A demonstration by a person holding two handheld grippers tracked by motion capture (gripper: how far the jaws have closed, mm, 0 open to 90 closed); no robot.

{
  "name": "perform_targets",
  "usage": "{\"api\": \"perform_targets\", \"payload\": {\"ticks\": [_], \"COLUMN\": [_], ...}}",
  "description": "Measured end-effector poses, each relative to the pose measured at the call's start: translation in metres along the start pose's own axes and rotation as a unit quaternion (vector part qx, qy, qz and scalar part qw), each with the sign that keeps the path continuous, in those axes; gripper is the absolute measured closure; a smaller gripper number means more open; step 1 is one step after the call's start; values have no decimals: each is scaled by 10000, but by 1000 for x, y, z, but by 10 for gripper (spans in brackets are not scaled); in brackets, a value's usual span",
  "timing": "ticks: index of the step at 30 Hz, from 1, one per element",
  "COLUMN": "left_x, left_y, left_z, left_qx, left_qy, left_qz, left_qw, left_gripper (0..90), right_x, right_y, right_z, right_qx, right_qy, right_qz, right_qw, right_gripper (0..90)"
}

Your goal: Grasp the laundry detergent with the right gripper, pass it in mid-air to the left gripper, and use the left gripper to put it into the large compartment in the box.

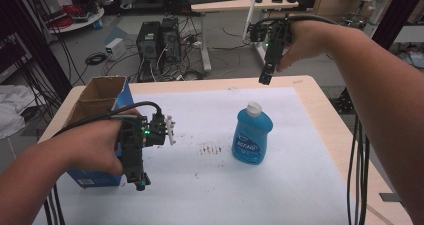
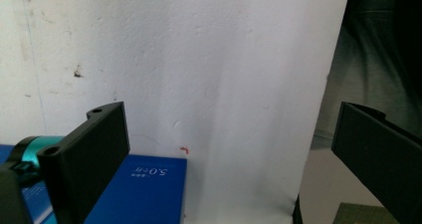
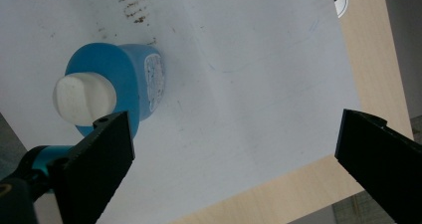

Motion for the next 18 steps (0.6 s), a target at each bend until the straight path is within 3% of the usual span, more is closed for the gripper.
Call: {"api": "perform_targets", "payload": {"ticks": [5,9,13,14,15,16,18], "left_x": [-5,-5,-6,-6,-5,-3,-2], "left_y": [3,4,2,2,1,0,-2], "left_z": [-1,-2,-1,-1,-1,-1,-1], "left_qx": [-21,40,42,42,53,25,34], "left_qy": [2,0,37,37,54,4,2], "left_qz": [-75,6,-2,-2,7,19,30], "left_qw": [10000,10000,10000,10000,10000,10000,10000], "left_gripper": [17,17,17,16,16,17,16], "right_x": [2,3,4,4,3,1,-2], "right_y": [-5,-11,-22,-22,-25,-34,-41], "right_z": [-9,-10,-10,-10,-11,-17,-22], "right_qx": [308,578,1231,1231,1353,1594,1744], "right_qy": [134,206,358,358,382,398,424], "right_qz": [-19,-144,-443,-443,-510,-611,-687], "right_qw": [9994,9980,9908,9908,9887,9845,9814], "right_gripper": [11,11,11,11,11,11,11]}}
Point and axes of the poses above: each handheld gripper's, and its own axes: z roughly backward along the jaws, y roughly out of its top, x roughly to its right, the point moved 4 cm from there along -z, roughly forward along the jaws, and after that the axes turned 14 degrees about -x, right-handed, at the moved point
